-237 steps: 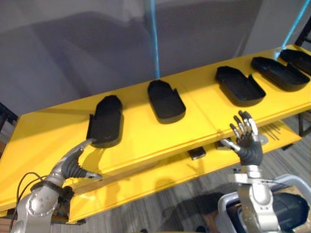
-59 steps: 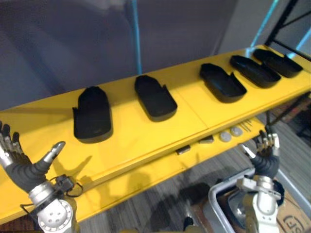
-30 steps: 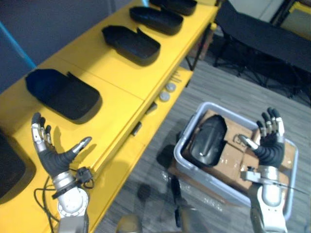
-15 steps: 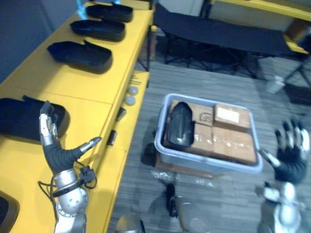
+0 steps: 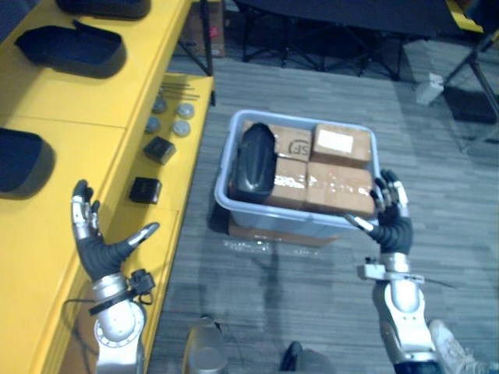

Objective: Walk over and take plastic housings, then place them on the shelf

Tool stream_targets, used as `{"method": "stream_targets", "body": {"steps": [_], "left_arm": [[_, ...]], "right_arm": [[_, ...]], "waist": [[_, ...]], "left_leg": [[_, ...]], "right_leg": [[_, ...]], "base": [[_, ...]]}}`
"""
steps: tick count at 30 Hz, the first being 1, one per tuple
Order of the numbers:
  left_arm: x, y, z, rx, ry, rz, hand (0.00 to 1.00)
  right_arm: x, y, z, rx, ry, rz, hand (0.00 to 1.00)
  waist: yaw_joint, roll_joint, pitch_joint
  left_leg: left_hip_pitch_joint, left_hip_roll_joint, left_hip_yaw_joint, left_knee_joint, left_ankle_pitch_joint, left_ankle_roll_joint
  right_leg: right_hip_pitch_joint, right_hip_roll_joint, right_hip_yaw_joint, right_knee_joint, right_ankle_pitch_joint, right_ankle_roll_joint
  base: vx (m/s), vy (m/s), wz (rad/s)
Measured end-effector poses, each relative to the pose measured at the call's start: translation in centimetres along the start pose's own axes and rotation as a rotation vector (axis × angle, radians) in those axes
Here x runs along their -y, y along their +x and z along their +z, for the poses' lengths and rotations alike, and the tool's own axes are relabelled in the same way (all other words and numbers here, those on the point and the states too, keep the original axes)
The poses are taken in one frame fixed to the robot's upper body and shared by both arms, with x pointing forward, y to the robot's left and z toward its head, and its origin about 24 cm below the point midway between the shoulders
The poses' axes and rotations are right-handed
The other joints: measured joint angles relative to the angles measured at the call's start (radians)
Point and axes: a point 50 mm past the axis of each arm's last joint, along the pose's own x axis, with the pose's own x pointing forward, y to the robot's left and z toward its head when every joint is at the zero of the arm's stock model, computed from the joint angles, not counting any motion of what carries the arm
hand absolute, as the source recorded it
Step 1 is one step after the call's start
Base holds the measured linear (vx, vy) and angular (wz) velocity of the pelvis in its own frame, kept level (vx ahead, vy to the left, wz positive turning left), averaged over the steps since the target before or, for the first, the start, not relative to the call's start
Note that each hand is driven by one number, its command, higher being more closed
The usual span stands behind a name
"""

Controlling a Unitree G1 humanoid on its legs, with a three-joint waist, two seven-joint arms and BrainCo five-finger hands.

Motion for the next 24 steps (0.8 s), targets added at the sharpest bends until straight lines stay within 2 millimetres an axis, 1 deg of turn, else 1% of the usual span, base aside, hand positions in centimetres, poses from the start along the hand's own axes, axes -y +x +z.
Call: {"method": "stream_targets", "body": {"steps": [1, 2, 3, 4, 5, 6, 7, 8, 9, 10, 11, 12, 13, 14, 15, 16, 17, 18, 20, 21, 22, 23, 24], "left_arm": [[0.2, 0.1, 0.2, 0.014, -0.008, -0.003, 0.00], [0.8, 0.4, 0.4, 0.032, -0.027, -0.011, 0.00], [1.8, 0.8, 0.7, 0.060, -0.049, -0.037, 0.00], [2.4, 1.1, 0.7, 0.072, -0.055, -0.055, 0.00], [3.7, 1.4, 0.6, 0.079, -0.074, -0.091, 0.00], [4.9, 1.5, 0.4, 0.076, -0.094, -0.134, 0.00], [5.4, 1.5, 0.4, 0.074, -0.102, -0.156, 0.00], [6.7, 1.4, 0.5, 0.080, -0.122, -0.251, 0.00], [6.9, 1.4, 0.5, 0.078, -0.127, -0.266, 0.00], [8.1, 1.2, 0.3, 0.065, -0.141, -0.345, 0.00], [8.8, 1.1, 0.0, 0.034, -0.159, -0.382, 0.00], [9.9, 0.6, -1.1, -0.034, -0.153, -0.453, 0.00], [10.7, -0.2, -2.7, -0.120, -0.118, -0.520, 0.00], [11.1, -0.8, -3.8, -0.177, -0.092, -0.553, 0.00], [11.3, -1.7, -5.6, -0.270, -0.046, -0.583, 0.00], [11.4, -3.0, -7.8, -0.385, 0.015, -0.611, 0.00], [11.0, -4.0, -9.6, -0.477, 0.069, -0.618, 0.00], [10.7, -4.5, -10.4, -0.513, 0.094, -0.614, 0.00], [9.2, -6.1, -13.1, -0.636, 0.196, -0.586, 0.00], [8.9, -6.4, -13.7, -0.661, 0.219, -0.573, 0.00], [8.1, -6.9, -14.6, -0.703, 0.252, -0.550, 0.00], [7.3, -7.4, -15.3, -0.736, 0.277, -0.524, 0.00], [7.0, -7.7, -15.6, -0.744, 0.286, -0.517, 0.00]], "right_arm": [[0.6, 0.6, 0.4, 0.033, -0.002, -0.047, 0.00], [1.0, 0.9, 0.7, 0.051, -0.001, -0.075, 0.00], [1.3, 1.3, 0.8, 0.058, 0.007, -0.104, 0.00], [1.5, 1.4, 0.7, 0.055, 0.007, -0.119, 0.00], [1.5, 1.9, 0.3, 0.038, 0.009, -0.132, 0.00], [1.2, 2.6, -0.4, 0.014, 0.023, -0.145, 0.00], [0.8, 3.1, -0.7, 0.003, 0.039, -0.147, 0.00], [-0.8, 5.2, -0.8, -0.011, 0.070, -0.129, 0.00], [-1.1, 5.6, -0.8, -0.013, 0.077, -0.126, 0.00], [-2.2, 7.3, -0.3, -0.004, 0.099, -0.117, 0.00], [-2.6, 8.1, 0.0, 0.003, 0.099, -0.114, 0.00], [-3.6, 9.7, 0.7, 0.012, 0.105, -0.096, 0.00], [-4.6, 11.0, 1.5, 0.028, 0.118, -0.071, 0.00], [-5.0, 11.6, 1.9, 0.039, 0.126, -0.062, 0.00], [-5.7, 12.5, 2.7, 0.060, 0.139, -0.051, 0.00], [-6.3, 13.7, 3.7, 0.085, 0.145, -0.042, 0.00], [-6.6, 14.7, 4.8, 0.118, 0.147, -0.037, 0.00], [-6.7, 15.1, 5.3, 0.132, 0.146, -0.040, 0.00], [-7.2, 16.6, 7.4, 0.188, 0.149, -0.053, 0.00], [-7.5, 17.0, 8.0, 0.200, 0.148, -0.055, 0.00], [-7.8, 17.7, 8.9, 0.219, 0.142, -0.063, 0.00], [-8.1, 18.4, 9.9, 0.236, 0.140, -0.075, 0.00], [-8.1, 18.8, 10.4, 0.244, 0.135, -0.082, 0.00]], "waist": [[-0.012, 0.004, 0.028], [-0.029, 0.002, 0.052], [-0.040, -0.001, 0.075], [-0.041, -0.001, 0.080], [-0.047, 0.000, 0.083], [-0.053, 0.000, 0.083], [-0.052, 0.000, 0.083], [-0.049, 0.001, 0.083], [-0.046, 0.001, 0.083], [-0.024, 0.002, 0.084], [-0.016, 0.006, 0.086], [0.000, 0.011, 0.089], [0.021, 0.011, 0.089], [0.033, 0.011, 0.089], [0.044, 0.011, 0.089], [0.052, 0.011, 0.089], [0.062, 0.011, 0.089], [0.072, 0.012, 0.090], [0.105, 0.017, 0.094], [0.112, 0.018, 0.095], [0.130, 0.025, 0.099], [0.137, 0.032, 0.103], [0.144, 0.037, 0.106]], "left_leg": [[-0.005, -0.002, -0.001, -0.025, 0.004, -0.009], [-0.018, -0.007, -0.003, -0.035, 0.009, -0.016], [-0.038, -0.016, -0.006, -0.041, 0.018, -0.032], [-0.051, -0.021, -0.006, -0.045, 0.021, -0.037], [-0.075, -0.037, -0.020, -0.045, 0.026, -0.043], [-0.091, -0.054, -0.035, -0.045, 0.033, -0.039], [-0.098, -0.062, -0.040, -0.044, 0.037, -0.037], [-0.133, -0.086, -0.060, -0.044, 0.051, -0.029], [-0.140, -0.090, -0.063, -0.044, 0.053, -0.027], [-0.164, -0.102, -0.071, -0.042, 0.067, -0.021], [-0.177, -0.108, -0.083, -0.040, 0.072, -0.018], [-0.198, -0.115, -0.098, -0.034, 0.079, -0.013], [-0.214, -0.120, -0.115, -0.028, 0.081, -0.011], [-0.219, -0.123, -0.119, -0.026, 0.082, -0.009], [-0.227, -0.129, -0.130, -0.024, 0.085, -0.006], [-0.241, -0.137, -0.146, -0.023, 0.090, -0.001], [-0.259, -0.141, -0.163, -0.019, 0.092, 0.000], [-0.268, -0.141, -0.168, -0.013, 0.091, 0.000], [-0.296, -0.142, -0.199, 0.009, 0.091, 0.000], [-0.300, -0.142, -0.202, 0.009, 0.091, 0.000], [-0.306, -0.143, -0.211, 0.010, 0.091, 0.000], [-0.318, -0.146, -0.222, 0.015, 0.091, 0.000], [-0.326, -0.147, -0.225, 0.019, 0.091, 0.000]], "right_leg": [[-0.033, 0.005, 0.016, -0.008, -0.001, -0.002], [-0.051, 0.004, 0.020, -0.017, -0.001, -0.002], [-0.078, -0.001, 0.031, -0.028, -0.001, -0.003], [-0.093, -0.005, 0.031, -0.030, -0.001, -0.005], [-0.115, -0.014, 0.030, -0.029, 0.002, -0.009], [-0.126, -0.027, 0.026, -0.024, 0.006, -0.007], [-0.132, -0.030, 0.023, -0.022, 0.009, -0.005], [-0.153, -0.052, 0.006, -0.020, 0.019, -0.001], [-0.158, -0.055, 0.004, -0.021, 0.022, -0.001], [-0.176, -0.063, 0.001, -0.027, 0.034, 0.003], [-0.178, -0.065, -0.004, -0.033, 0.040, 0.005], [-0.179, -0.069, -0.022, -0.046, 0.052, 0.008], [-0.179, -0.070, -0.028, -0.058, 0.060, 0.009], [-0.179, -0.070, -0.029, -0.064, 0.066, 0.011], [-0.176, -0.072, -0.036, -0.073, 0.071, 0.014], [-0.171, -0.075, -0.054, -0.085, 0.077, 0.015], [-0.172, -0.075, -0.066, -0.095, 0.085, 0.013], [-0.172, -0.074, -0.073, -0.100, 0.089, 0.013], [-0.172, -0.067, -0.082, -0.120, 0.103, 0.014], [-0.173, -0.065, -0.084, -0.124, 0.108, 0.012], [-0.172, -0.062, -0.091, -0.132, 0.119, 0.009], [-0.173, -0.063, -0.105, -0.136, 0.120, 0.010], [-0.175, -0.063, -0.107, -0.136, 0.120, 0.010]], "base": [[-0.21, -0.087, -0.64], [-0.27, -0.050, -0.59], [-0.22, -0.014, -0.32], [-0.20, 0.021, -0.17], [-0.16, 0.049, 0.07], [-0.14, 0.059, 0.19], [-0.14, 0.087, 0.40], [-0.10, 0.064, 0.32], [-0.11, 0.084, 0.36], [-0.06, 0.046, 0.21], [-0.07, 0.063, 0.35], [-0.04, 0.049, 0.35], [-0.02, 0.047, 0.30], [0.00, 0.036, 0.21], [0.00, 0.037, 0.29], [0.00, 0.036, 0.40], [0.00, 0.033, 0.36], [0.00, 0.023, 0.24], [-0.03, -0.008, 0.11], [-0.04, -0.003, 0.08], [-0.05, 0.027, 0.14], [-0.06, 0.027, 0.17], [-0.08, 0.023, 0.18]]}}
